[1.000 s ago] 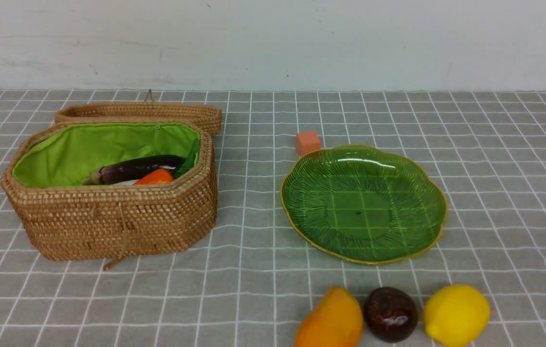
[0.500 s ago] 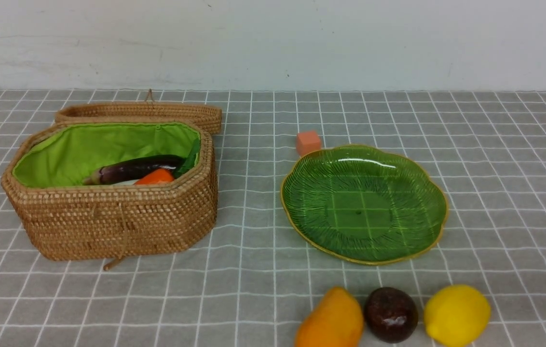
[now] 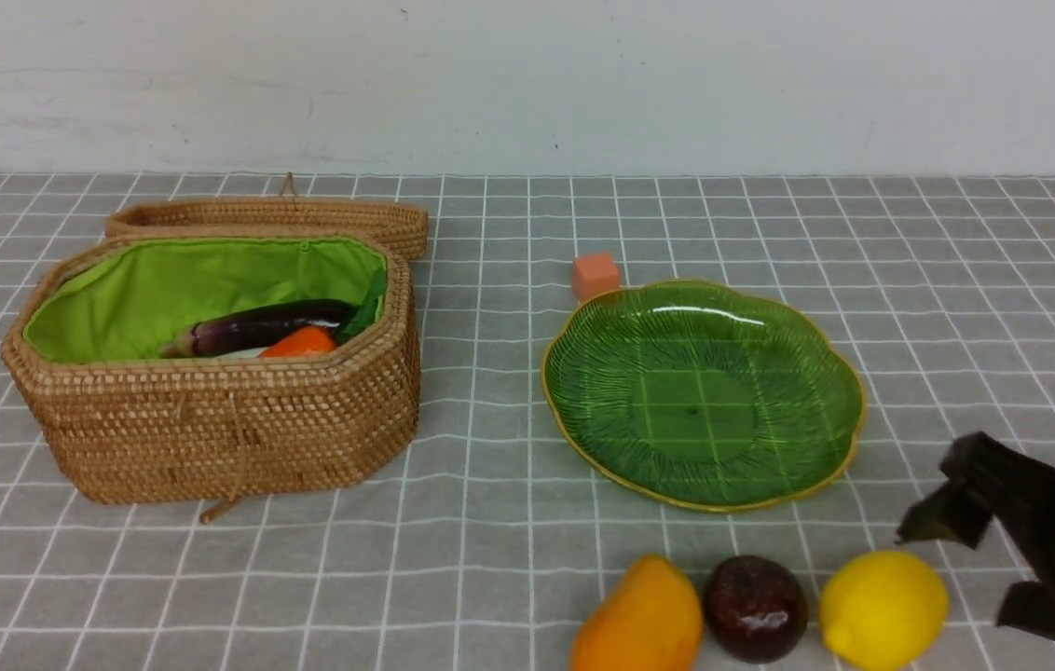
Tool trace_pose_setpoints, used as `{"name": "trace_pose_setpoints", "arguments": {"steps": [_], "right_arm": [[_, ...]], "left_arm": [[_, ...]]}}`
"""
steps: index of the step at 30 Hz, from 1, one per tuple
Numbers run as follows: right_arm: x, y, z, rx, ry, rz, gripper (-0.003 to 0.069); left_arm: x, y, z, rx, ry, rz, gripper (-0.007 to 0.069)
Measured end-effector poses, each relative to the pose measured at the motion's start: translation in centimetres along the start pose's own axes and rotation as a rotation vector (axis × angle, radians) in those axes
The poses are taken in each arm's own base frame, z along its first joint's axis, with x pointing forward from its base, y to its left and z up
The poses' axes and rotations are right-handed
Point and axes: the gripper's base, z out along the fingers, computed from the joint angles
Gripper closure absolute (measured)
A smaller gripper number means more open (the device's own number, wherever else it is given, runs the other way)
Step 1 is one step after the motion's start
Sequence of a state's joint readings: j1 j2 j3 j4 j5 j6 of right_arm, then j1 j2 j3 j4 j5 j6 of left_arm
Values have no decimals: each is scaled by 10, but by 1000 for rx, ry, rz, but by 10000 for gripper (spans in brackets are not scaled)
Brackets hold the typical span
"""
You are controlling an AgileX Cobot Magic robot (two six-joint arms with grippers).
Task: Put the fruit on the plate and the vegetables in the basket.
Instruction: Use the right arm to grab a lemon and put it into the right plate
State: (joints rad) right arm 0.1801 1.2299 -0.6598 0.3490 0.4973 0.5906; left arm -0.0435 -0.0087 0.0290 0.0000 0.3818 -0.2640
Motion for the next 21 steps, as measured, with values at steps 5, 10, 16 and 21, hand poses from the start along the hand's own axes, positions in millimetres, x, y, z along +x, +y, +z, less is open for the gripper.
{"name": "trace_pose_setpoints", "arguments": {"steps": [5, 10, 16, 21], "right_arm": [[-2, -4, 30, 50, 44, 56, 36], [-7, -8, 57, 88, 51, 70, 113], [-8, -7, 59, 84, 45, 40, 130], [-10, -2, 46, 53, 29, -61, 223]], "left_arm": [[0, 0, 0, 0, 0, 0, 560], [0, 0, 0, 0, 0, 0, 553], [0, 0, 0, 0, 0, 0, 546], [0, 0, 0, 0, 0, 0, 540]]}}
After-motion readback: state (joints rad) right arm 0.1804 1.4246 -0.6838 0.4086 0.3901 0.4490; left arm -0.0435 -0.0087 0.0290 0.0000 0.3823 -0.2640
